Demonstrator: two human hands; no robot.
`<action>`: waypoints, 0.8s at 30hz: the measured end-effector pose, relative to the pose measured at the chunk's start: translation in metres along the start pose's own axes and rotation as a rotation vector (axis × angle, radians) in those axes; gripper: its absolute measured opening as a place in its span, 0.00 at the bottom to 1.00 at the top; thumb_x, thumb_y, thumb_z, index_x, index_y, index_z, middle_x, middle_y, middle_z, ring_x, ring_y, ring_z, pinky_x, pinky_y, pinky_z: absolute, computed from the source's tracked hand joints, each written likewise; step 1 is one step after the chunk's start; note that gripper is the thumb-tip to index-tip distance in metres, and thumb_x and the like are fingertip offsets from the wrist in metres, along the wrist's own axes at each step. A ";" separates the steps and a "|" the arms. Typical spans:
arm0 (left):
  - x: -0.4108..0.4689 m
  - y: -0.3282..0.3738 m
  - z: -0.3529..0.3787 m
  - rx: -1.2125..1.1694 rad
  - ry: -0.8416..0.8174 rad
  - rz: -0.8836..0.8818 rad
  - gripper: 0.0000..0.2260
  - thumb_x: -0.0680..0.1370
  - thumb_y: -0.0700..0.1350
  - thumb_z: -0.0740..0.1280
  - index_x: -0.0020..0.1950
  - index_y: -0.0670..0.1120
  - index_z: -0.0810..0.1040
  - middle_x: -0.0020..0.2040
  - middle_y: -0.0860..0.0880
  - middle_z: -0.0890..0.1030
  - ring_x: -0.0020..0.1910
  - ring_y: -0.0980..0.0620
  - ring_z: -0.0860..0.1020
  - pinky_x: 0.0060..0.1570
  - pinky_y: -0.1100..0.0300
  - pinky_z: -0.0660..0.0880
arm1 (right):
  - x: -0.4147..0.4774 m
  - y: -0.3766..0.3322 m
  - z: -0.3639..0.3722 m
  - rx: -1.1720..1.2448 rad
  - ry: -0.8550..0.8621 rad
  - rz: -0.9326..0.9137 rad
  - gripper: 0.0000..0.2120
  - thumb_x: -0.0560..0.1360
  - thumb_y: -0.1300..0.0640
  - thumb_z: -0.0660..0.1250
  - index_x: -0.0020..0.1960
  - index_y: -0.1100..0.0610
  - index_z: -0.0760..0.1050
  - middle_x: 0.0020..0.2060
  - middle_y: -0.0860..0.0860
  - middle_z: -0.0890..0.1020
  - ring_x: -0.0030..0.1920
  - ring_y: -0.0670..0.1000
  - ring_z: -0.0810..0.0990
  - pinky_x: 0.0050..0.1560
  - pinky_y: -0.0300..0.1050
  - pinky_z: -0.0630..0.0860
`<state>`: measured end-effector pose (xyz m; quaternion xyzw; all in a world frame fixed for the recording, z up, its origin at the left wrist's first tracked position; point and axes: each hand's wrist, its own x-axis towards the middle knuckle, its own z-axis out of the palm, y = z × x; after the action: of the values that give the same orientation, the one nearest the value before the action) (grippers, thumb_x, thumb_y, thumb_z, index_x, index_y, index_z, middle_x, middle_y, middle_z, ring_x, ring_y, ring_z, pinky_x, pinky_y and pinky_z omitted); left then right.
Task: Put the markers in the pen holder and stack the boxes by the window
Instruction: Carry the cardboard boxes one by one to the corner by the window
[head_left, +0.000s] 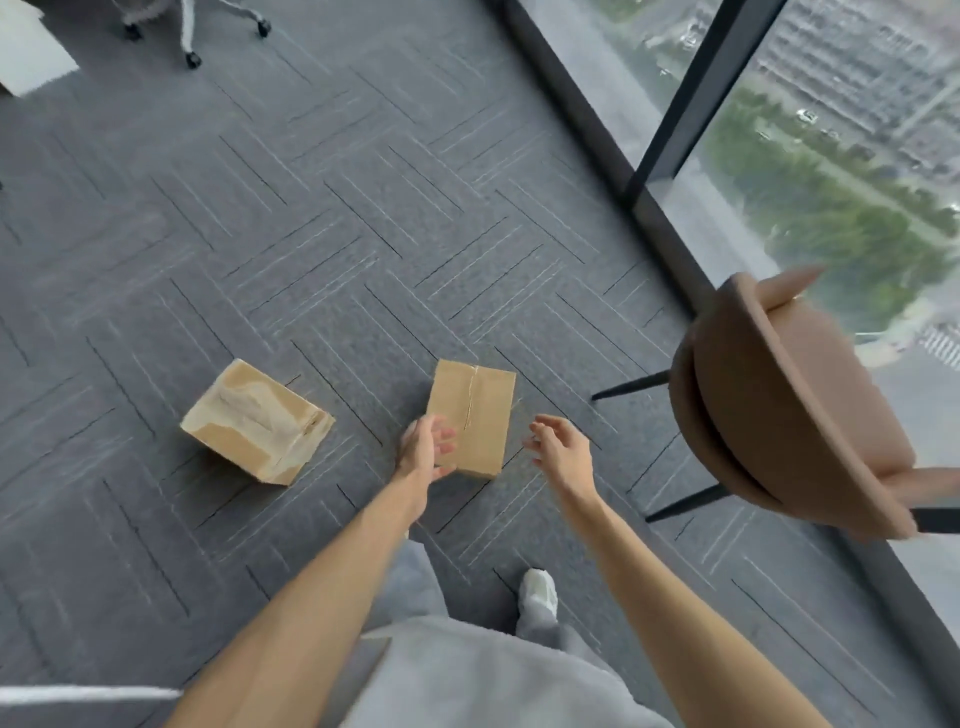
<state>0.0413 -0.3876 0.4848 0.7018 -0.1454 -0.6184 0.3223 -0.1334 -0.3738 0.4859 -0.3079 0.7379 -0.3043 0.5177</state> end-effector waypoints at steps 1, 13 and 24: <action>0.013 0.006 -0.008 0.040 -0.011 -0.017 0.11 0.83 0.49 0.56 0.60 0.47 0.75 0.48 0.50 0.81 0.47 0.51 0.79 0.49 0.51 0.77 | 0.004 -0.004 0.010 -0.016 0.020 0.031 0.15 0.80 0.55 0.60 0.63 0.58 0.77 0.51 0.52 0.84 0.49 0.47 0.83 0.51 0.47 0.79; 0.212 0.023 -0.031 0.375 -0.107 -0.105 0.09 0.83 0.49 0.57 0.58 0.47 0.73 0.56 0.48 0.79 0.50 0.50 0.76 0.48 0.53 0.74 | 0.132 0.026 0.109 -0.077 0.178 0.169 0.15 0.80 0.51 0.64 0.61 0.58 0.79 0.52 0.52 0.84 0.54 0.51 0.82 0.52 0.42 0.74; 0.443 -0.101 -0.012 0.612 -0.076 -0.105 0.12 0.83 0.51 0.57 0.59 0.48 0.74 0.56 0.50 0.79 0.54 0.49 0.76 0.57 0.49 0.76 | 0.326 0.217 0.165 -0.168 0.084 0.249 0.26 0.80 0.43 0.62 0.71 0.57 0.71 0.67 0.52 0.77 0.62 0.49 0.75 0.61 0.44 0.69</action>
<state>0.1186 -0.5755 0.0777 0.7492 -0.3004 -0.5875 0.0581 -0.0964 -0.5103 0.0857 -0.2432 0.8144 -0.1876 0.4924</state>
